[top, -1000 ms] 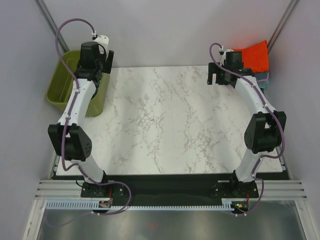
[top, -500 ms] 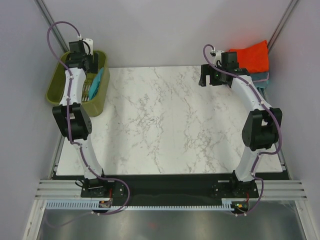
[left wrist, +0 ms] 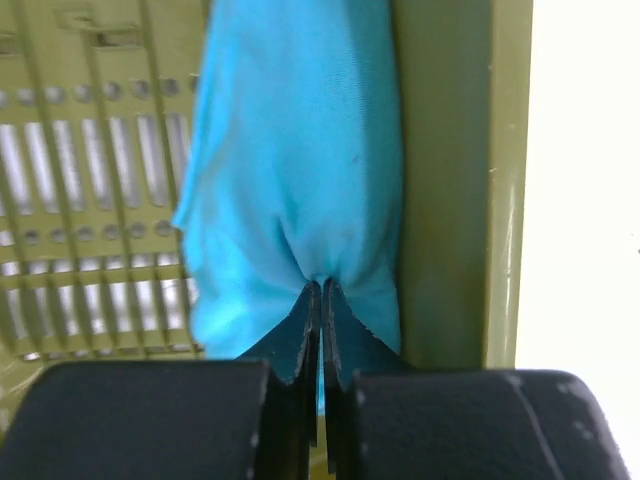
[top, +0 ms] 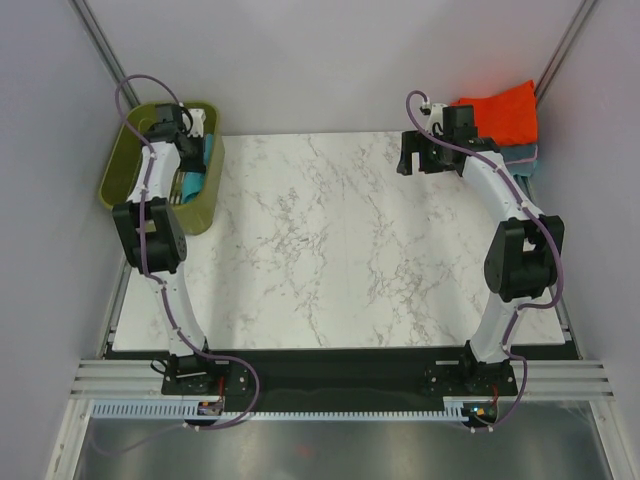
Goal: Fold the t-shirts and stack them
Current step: Grab the tshirt from the pile, then move the tshirt to the center of the board, then flatten the tshirt out
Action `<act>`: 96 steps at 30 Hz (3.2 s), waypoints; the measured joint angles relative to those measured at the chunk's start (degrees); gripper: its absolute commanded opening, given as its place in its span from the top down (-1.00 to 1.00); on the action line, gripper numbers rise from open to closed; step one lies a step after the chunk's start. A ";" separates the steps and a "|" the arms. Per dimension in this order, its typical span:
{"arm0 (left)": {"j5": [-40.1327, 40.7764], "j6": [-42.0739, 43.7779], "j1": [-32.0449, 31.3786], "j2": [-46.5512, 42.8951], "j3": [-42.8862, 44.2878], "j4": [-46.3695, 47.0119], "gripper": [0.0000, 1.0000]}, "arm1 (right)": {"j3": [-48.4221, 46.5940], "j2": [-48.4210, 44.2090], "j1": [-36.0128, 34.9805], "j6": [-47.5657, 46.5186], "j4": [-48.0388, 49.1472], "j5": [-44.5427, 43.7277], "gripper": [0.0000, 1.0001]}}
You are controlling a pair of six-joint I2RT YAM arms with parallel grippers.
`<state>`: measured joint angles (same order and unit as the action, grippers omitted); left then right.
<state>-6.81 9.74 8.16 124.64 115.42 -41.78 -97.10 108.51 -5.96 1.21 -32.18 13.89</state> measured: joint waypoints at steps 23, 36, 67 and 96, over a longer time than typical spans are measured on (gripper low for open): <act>-5.53 -4.66 -12.94 -20.70 18.82 8.96 0.96 | -0.98 1.79 -0.22 -1.49 0.35 2.36 -0.96; -2.93 -3.19 -25.00 -24.83 5.64 12.15 -0.95 | -1.01 2.38 -0.70 -1.53 0.52 2.03 -0.96; -2.78 -0.04 -9.01 6.14 5.84 4.66 -0.86 | -1.62 2.97 -0.74 -4.57 0.24 3.02 -0.96; -16.98 -9.40 -17.97 -8.98 0.85 6.56 -0.72 | 6.36 7.91 -7.80 -17.70 -5.77 3.23 -0.03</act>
<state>-23.79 0.34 -9.80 115.66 116.27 -35.22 -90.74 116.42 -13.76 -16.49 -37.95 17.12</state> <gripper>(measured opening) 0.862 0.587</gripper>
